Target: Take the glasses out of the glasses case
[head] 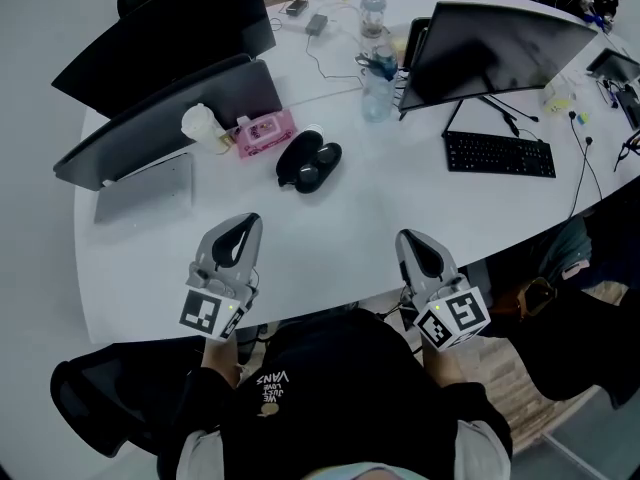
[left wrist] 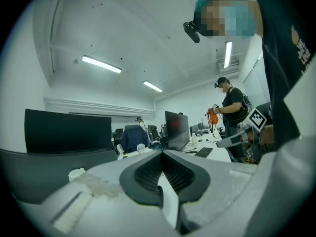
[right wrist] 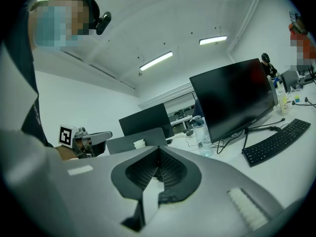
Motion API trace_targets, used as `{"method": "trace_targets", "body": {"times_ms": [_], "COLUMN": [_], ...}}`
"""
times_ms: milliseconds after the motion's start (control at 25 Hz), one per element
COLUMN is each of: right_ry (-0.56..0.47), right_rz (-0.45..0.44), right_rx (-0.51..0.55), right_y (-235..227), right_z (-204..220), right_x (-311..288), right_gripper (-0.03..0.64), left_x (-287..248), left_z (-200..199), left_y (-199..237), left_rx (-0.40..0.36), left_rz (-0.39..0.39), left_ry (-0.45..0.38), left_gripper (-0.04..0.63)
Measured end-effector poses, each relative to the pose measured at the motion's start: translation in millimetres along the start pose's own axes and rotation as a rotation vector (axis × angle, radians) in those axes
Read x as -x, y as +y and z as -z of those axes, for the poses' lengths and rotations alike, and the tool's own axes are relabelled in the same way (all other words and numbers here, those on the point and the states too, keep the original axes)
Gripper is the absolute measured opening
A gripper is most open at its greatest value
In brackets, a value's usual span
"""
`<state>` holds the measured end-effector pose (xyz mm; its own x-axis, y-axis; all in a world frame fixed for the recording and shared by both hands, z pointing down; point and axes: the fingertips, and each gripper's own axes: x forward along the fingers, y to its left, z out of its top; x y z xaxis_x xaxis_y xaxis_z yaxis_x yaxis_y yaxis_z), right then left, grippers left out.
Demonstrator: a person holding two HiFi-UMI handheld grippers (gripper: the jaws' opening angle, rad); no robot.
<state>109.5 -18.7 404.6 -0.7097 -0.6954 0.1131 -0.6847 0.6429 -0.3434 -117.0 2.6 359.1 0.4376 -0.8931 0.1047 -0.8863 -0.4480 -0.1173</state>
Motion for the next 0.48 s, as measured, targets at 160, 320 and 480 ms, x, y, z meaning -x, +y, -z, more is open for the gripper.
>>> {"method": "trace_targets", "body": {"times_ms": [160, 320, 480], "right_ry": [-0.007, -0.014, -0.016], "right_rz": [0.008, 0.023, 0.035], "right_rx": [-0.006, -0.014, -0.018], "right_y": [1.9, 2.3, 1.9], "right_z": [-3.6, -6.8, -8.7], "right_x": [-8.5, -13.4, -19.3], "right_gripper": [0.0, 0.0, 0.0], "left_x": [-8.3, -17.3, -28.4], "left_z": [-8.2, -16.7, -25.6], "left_y": [11.3, 18.3, 23.9], "left_rx": [-0.018, -0.028, -0.045], "left_rz": [0.018, 0.045, 0.074], "left_ry": [0.0, -0.007, -0.016], "left_gripper": [0.002, 0.002, 0.002]}}
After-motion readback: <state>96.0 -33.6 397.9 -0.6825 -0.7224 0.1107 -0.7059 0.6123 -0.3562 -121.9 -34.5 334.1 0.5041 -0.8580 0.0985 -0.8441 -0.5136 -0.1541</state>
